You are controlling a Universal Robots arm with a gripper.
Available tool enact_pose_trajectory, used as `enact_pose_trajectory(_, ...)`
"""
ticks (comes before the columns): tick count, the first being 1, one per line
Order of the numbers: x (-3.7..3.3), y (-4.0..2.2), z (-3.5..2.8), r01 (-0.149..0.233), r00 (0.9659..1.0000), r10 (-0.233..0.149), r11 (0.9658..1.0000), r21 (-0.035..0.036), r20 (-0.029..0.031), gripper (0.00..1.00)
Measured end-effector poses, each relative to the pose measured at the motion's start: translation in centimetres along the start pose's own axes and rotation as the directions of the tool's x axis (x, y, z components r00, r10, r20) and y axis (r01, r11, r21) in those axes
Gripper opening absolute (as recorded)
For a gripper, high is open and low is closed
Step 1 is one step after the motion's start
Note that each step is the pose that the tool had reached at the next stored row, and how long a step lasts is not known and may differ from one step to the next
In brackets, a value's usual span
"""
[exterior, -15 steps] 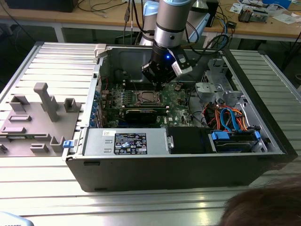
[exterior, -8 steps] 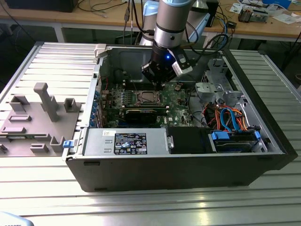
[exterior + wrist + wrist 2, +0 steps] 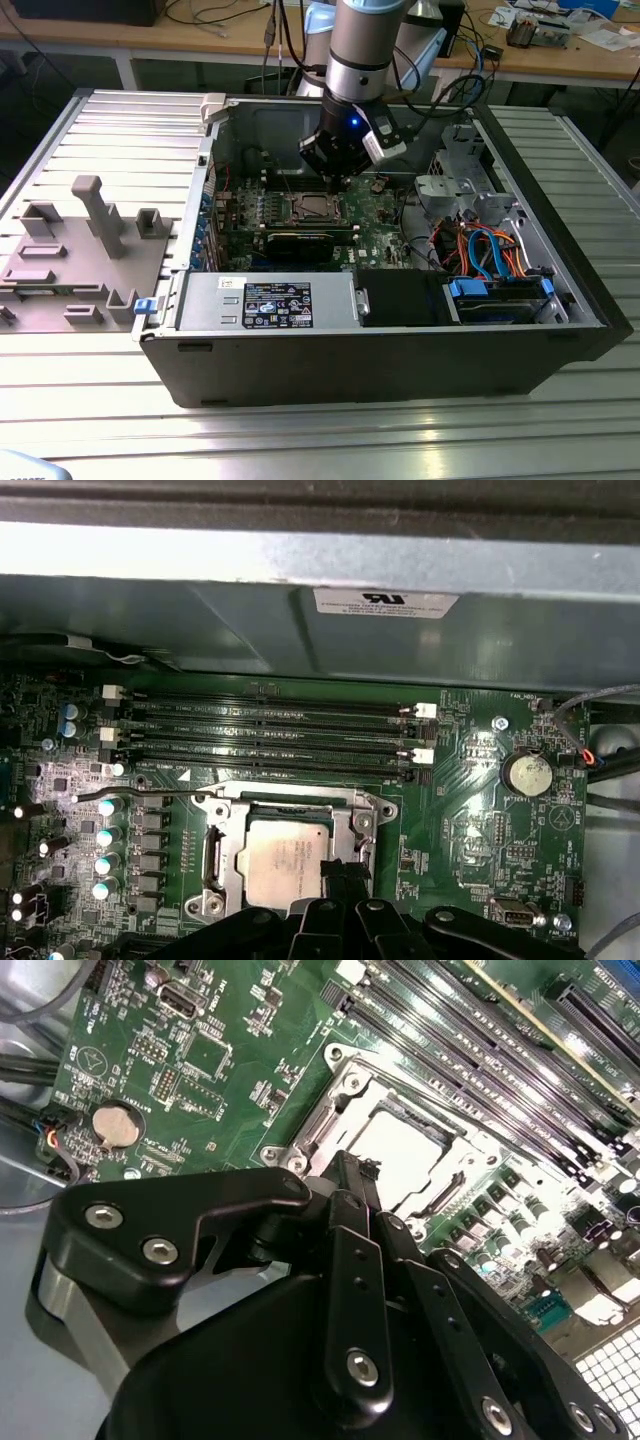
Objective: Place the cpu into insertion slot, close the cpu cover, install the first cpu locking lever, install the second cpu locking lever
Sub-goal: 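Install the first cpu locking lever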
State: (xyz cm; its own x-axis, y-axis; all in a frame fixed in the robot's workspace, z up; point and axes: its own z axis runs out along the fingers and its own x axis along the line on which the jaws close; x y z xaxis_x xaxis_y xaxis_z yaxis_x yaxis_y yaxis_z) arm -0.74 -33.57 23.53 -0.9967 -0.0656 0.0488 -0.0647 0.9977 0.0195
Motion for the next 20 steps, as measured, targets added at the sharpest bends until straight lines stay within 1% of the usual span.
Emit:
enact_pose_trajectory(2,0.00,0.00,0.00,0.000,1.0000,0.000,1.0000,0.0000,0.0000,0.11)
enact_pose_trajectory(3,0.01,0.01,0.02,0.000,0.9999,0.000,1.0000,0.0010,0.0140,0.11)
enact_pose_trajectory(4,0.01,0.01,0.02,0.000,0.9996,0.000,1.0000,0.0018,0.0291,0.11)
enact_pose_trajectory(5,0.02,0.01,0.02,0.001,0.9990,-0.001,1.0000,0.0030,0.0455,0.11)
enact_pose_trajectory(6,0.04,0.01,0.03,0.001,0.9973,-0.001,1.0000,0.0049,0.0734,0.11)
enact_pose_trajectory(7,0.04,0.01,0.04,0.001,0.9972,-0.001,1.0000,0.0047,0.0748,0.11)
enact_pose_trajectory(10,0.07,0.01,-0.11,0.001,0.9972,-0.001,1.0000,0.0050,0.0747,0.11)
enact_pose_trajectory(20,0.19,0.03,-0.18,0.001,0.9972,-0.001,1.0000,0.0050,0.0749,0.11)
